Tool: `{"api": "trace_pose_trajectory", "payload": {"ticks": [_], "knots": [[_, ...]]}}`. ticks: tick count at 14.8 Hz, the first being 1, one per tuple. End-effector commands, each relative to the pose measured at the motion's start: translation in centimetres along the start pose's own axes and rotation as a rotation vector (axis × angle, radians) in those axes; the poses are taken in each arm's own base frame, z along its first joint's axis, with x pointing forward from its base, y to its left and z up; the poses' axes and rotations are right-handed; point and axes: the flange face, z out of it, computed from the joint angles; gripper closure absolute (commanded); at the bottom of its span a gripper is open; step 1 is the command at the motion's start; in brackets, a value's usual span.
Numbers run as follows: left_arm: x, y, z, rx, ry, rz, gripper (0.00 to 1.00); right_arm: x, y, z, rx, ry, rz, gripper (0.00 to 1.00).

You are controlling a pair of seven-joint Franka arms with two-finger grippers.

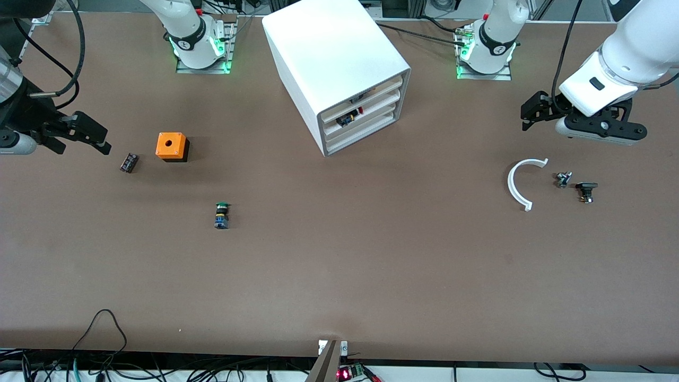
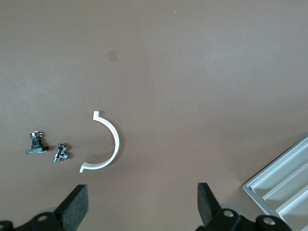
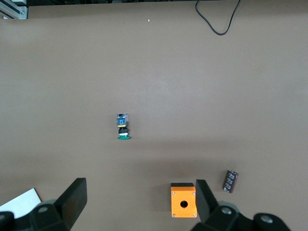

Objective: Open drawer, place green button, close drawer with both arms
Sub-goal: 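Reach the right gripper toward the green button while the left gripper moves toward the cabinet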

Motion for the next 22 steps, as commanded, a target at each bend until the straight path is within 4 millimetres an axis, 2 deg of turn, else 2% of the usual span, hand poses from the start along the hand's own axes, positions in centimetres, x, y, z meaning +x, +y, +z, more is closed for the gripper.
{"api": "trace_pose_trajectory", "payload": {"ticks": [1,5,6,8,9,10,11,14,18,21,22], "knots": [[-0.1,0.1,-0.4,-0.013,-0.002,0.004,0.00,-0.3,0.0,-0.2,-0.005,0.008,0.006,0.00],[-0.1,0.1,-0.4,-0.013,-0.003,0.004,0.00,0.1,0.2,-0.9,0.001,0.021,0.013,0.00],[-0.1,0.1,-0.4,-0.013,-0.003,0.004,0.00,0.2,0.5,-1.9,0.015,0.031,0.020,0.00],[0.0,0.1,-0.3,-0.013,-0.003,0.004,0.00,-0.1,-0.8,0.0,0.048,-0.057,0.010,0.00],[-0.1,0.0,-0.2,-0.013,-0.005,0.002,0.00,0.2,-2.0,1.9,0.051,-0.094,-0.009,0.00],[-0.1,0.0,-0.3,-0.014,-0.005,0.001,0.00,1.1,-2.9,5.1,0.060,-0.145,-0.020,0.00],[-0.1,-0.1,-0.3,-0.015,-0.005,-0.001,0.00,1.5,-3.4,7.4,0.093,-0.181,-0.015,0.00],[-0.2,-0.6,-0.1,-0.048,-0.015,-0.022,0.00,2.3,-6.3,11.2,0.117,-0.172,-0.037,0.00],[-0.8,0.7,0.3,-0.154,-0.076,-0.016,0.00,3.7,-7.7,17.7,0.114,-0.166,-0.036,0.00],[-1.0,2.3,0.5,-0.258,-0.108,-0.008,0.00,4.2,-8.0,24.6,0.049,-0.208,-0.066,0.00],[-1.1,2.9,0.9,-0.303,-0.136,-0.004,0.00,4.1,-9.1,26.0,0.041,-0.215,-0.084,0.00]]}}
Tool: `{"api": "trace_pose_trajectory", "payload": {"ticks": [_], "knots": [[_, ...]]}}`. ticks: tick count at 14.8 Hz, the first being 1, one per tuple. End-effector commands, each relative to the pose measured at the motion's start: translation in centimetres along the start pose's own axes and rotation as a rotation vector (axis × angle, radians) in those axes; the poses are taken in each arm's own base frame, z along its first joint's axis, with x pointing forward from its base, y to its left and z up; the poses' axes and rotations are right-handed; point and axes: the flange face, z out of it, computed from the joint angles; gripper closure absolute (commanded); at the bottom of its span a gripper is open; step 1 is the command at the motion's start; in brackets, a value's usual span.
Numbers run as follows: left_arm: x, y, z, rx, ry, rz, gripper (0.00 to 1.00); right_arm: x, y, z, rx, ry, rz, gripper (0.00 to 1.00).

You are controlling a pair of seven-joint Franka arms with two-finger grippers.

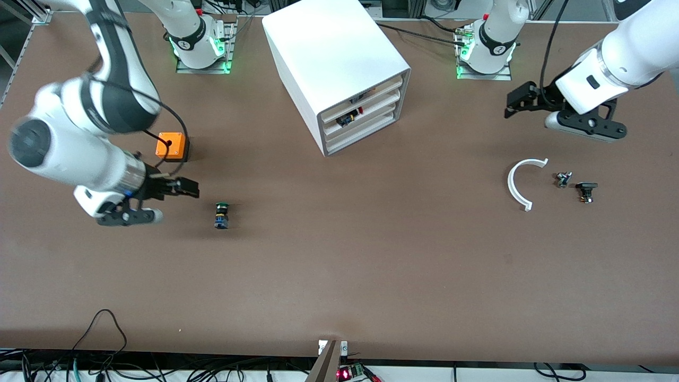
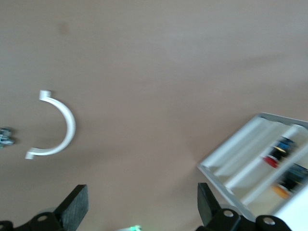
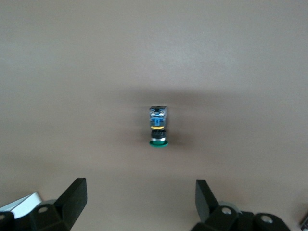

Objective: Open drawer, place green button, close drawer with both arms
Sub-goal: 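Grasp the green button with the right gripper while the left gripper reaches the drawer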

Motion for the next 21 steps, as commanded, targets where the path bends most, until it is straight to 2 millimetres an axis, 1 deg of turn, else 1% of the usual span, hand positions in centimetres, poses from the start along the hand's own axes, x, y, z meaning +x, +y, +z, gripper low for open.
{"api": "trace_pose_trajectory", "payload": {"ticks": [1,2,3,5,7,9,10,12,14,15,17,18,19,20,21], "knots": [[-0.2,1.4,1.0,-0.102,-0.076,0.025,0.00,1.4,-0.9,5.2,-0.030,-0.021,-0.013,0.00],[-0.5,1.8,1.4,-0.128,-0.111,0.030,0.00,1.9,-0.6,6.8,-0.029,-0.016,-0.010,0.00],[-0.6,2.0,2.4,-0.158,-0.168,0.031,0.00,2.3,-0.4,8.7,-0.029,-0.018,-0.007,0.00],[-0.7,2.6,4.2,-0.218,-0.272,0.036,0.00,2.9,-1.0,11.2,-0.030,-0.005,-0.020,0.00],[-0.5,2.9,5.6,-0.261,-0.324,0.078,0.00,3.2,-0.9,13.1,-0.052,-0.003,-0.034,0.00],[0.4,3.0,7.2,-0.313,-0.341,0.150,0.00,3.3,-0.6,14.9,-0.080,-0.010,-0.051,0.00],[0.8,3.0,8.0,-0.347,-0.351,0.177,0.00,3.4,-0.5,15.6,-0.083,-0.013,-0.052,0.00],[2.0,2.4,10.6,-0.408,-0.386,0.211,0.00,3.5,-0.5,16.9,-0.085,-0.015,-0.056,0.00],[3.4,2.3,14.3,-0.541,-0.425,0.235,0.00,3.4,-0.6,17.8,-0.084,-0.009,-0.059,0.00],[4.0,2.6,15.9,-0.607,-0.430,0.267,0.00,3.4,-0.9,18.3,-0.083,-0.002,-0.065,0.00],[5.3,2.5,19.0,-0.715,-0.429,0.297,0.00,3.4,-0.8,19.0,-0.082,0.006,-0.074,0.01],[5.5,2.7,20.1,-0.774,-0.420,0.307,0.00,3.5,-0.9,19.1,-0.081,0.008,-0.076,0.04],[5.3,2.6,21.7,-0.805,-0.391,0.304,0.00,3.4,-1.0,19.3,-0.082,0.008,-0.078,0.06],[4.7,2.4,23.5,-0.845,-0.346,0.321,0.00,3.3,-1.1,19.4,-0.082,0.007,-0.083,0.12],[3.9,2.2,25.2,-0.908,-0.303,0.339,0.00,3.3,-1.1,19.4,-0.082,0.007,-0.083,0.20]]}}
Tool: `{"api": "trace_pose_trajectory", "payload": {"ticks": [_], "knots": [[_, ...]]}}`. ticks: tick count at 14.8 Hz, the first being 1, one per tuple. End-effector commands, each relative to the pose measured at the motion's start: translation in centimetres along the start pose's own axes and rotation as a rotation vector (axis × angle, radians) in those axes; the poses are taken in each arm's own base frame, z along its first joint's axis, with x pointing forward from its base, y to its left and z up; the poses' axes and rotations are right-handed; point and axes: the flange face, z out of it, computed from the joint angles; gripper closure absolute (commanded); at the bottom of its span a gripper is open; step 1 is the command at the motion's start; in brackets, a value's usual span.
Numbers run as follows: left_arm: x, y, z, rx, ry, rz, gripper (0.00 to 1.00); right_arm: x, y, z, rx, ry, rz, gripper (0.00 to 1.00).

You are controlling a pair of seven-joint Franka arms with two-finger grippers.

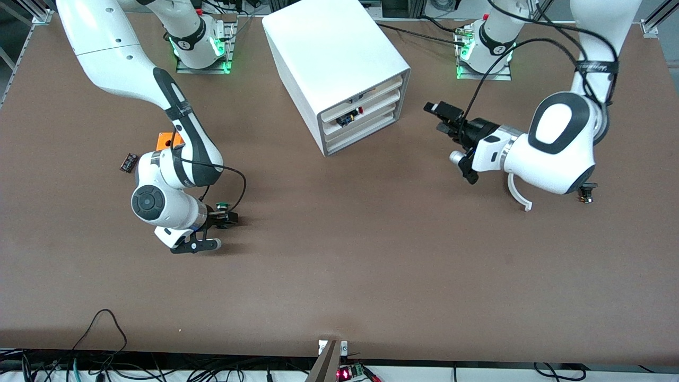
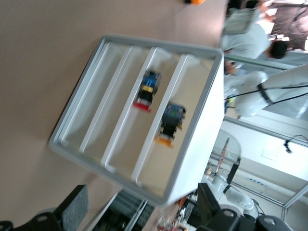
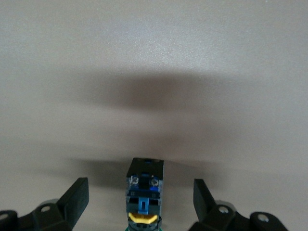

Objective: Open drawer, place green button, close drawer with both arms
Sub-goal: 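Grasp the green button with the right gripper while the left gripper reaches the drawer, then lift the button with the right gripper while the left gripper pulls the drawer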

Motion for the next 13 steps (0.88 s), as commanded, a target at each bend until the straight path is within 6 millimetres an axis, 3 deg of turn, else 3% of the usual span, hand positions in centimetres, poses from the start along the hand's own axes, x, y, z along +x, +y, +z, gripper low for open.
{"api": "trace_pose_trajectory", "payload": {"ticks": [1,5,6,7,8,11,13], "knots": [[-1.9,-3.2,3.5,-0.116,0.100,0.116,0.00,-0.1,-0.2,0.1,-0.011,0.012,-0.015,0.29],[-4.2,-7.7,9.0,-0.208,0.228,0.255,0.08,-0.2,-0.2,0.1,-0.011,0.011,-0.015,0.53],[-4.4,-8.2,10.6,-0.212,0.254,0.275,0.13,-0.2,-0.2,0.1,-0.011,0.011,-0.015,0.60],[-4.4,-8.4,12.0,-0.203,0.259,0.308,0.27,-0.3,-0.2,0.3,-0.011,0.008,-0.015,0.67],[-4.4,-8.7,12.8,-0.196,0.264,0.318,0.36,-0.3,-0.1,0.3,-0.011,0.012,-0.013,0.74],[-4.9,-10.3,14.5,-0.162,0.268,0.365,0.42,-0.3,-0.1,0.4,-0.010,0.012,-0.012,0.95],[-4.6,-11.6,16.3,-0.144,0.280,0.426,0.47,-0.3,0.0,0.3,-0.010,0.011,-0.009,1.00]]}}
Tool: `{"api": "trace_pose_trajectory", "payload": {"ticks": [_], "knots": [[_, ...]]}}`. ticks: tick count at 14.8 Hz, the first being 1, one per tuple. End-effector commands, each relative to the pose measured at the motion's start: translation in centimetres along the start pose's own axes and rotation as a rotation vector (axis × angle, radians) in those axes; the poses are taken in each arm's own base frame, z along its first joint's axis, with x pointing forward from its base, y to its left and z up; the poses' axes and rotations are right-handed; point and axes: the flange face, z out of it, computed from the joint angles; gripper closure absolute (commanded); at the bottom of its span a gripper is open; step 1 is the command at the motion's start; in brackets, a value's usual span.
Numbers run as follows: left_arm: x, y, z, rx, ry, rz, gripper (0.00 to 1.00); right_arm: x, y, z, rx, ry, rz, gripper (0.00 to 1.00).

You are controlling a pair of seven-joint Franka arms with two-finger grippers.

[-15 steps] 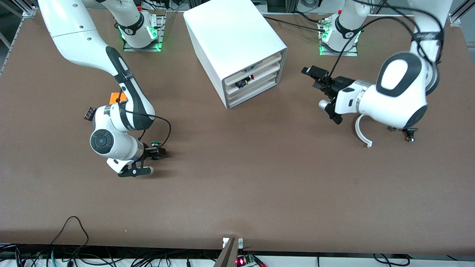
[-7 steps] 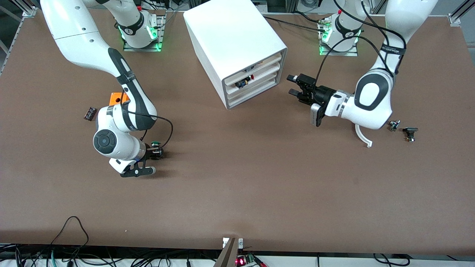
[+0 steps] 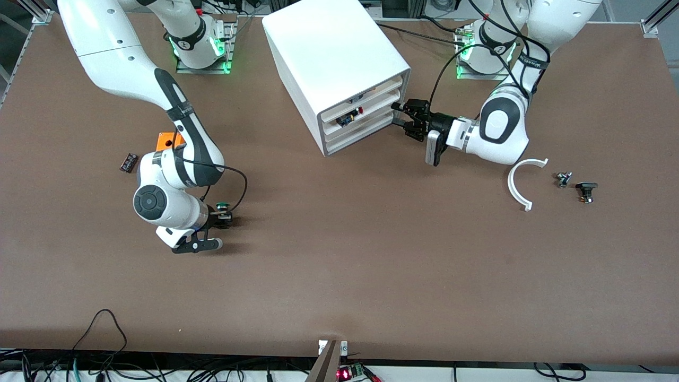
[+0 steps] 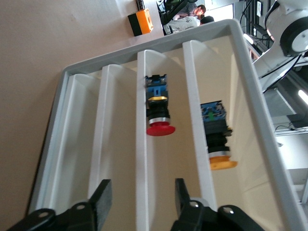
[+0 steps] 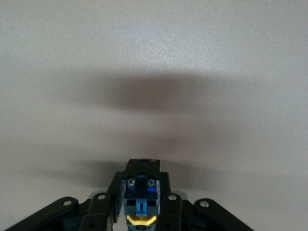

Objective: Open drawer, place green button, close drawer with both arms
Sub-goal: 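Lift the button with the right gripper while the left gripper pulls the drawer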

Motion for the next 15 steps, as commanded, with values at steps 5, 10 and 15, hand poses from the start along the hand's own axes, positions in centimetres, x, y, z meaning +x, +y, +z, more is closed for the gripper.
{"api": "trace_pose_trajectory", "payload": {"ticks": [5,10,15], "knots": [[-3.2,-2.4,4.5,-0.030,0.107,0.066,0.47,0.3,-1.0,-1.6,0.008,0.001,0.152,1.00],[-4.6,-4.8,5.8,-0.060,0.152,0.119,0.51,1.5,-5.4,-6.8,-0.001,-0.021,0.434,1.00],[-4.1,-4.1,4.2,-0.126,0.196,0.112,0.59,2.2,-7.5,-11.9,0.015,-0.014,0.496,1.00]]}}
